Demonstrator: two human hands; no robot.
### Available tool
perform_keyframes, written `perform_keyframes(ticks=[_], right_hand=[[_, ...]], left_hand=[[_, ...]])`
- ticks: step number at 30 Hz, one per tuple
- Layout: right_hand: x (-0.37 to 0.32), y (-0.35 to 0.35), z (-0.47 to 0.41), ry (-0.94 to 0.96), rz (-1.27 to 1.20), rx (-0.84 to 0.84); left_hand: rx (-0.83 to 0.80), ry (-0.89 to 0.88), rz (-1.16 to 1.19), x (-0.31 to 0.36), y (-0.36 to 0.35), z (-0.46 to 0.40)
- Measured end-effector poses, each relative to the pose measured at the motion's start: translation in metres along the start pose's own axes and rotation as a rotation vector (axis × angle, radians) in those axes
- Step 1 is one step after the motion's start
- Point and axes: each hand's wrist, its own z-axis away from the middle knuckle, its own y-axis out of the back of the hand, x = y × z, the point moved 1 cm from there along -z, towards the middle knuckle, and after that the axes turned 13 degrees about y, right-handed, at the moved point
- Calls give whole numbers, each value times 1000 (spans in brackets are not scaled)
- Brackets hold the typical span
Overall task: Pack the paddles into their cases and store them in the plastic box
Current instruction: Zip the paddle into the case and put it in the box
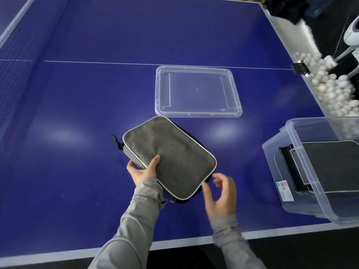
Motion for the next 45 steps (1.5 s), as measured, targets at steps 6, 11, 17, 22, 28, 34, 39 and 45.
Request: perform_keyframes(ticks=[6,11,17,22,28,34,39,45], right_hand=[[-32,-35,30,-60,-78,-77],[-33,-48,14,-177,-22,34],[-32,-49,9,-96,31,40],[-30,-48,11,-36,48,10],[-28,-45,9,-44,30,18],[-27,-40,10,123,103,7],[-27,-36,13,220,130,-47],[-22,-30,16,104,53,-35]], left_hand=[[67,29,175,10,-19,7],[118,61,268,12,-29,17],[140,63,296,15,-32,22],[134,50,312,14,-34,21],[158,45,349,9,-32,18],[172,42,315,10,-25,20],[177,39,287,12,-19,22],[190,54,234,21,-8,22]])
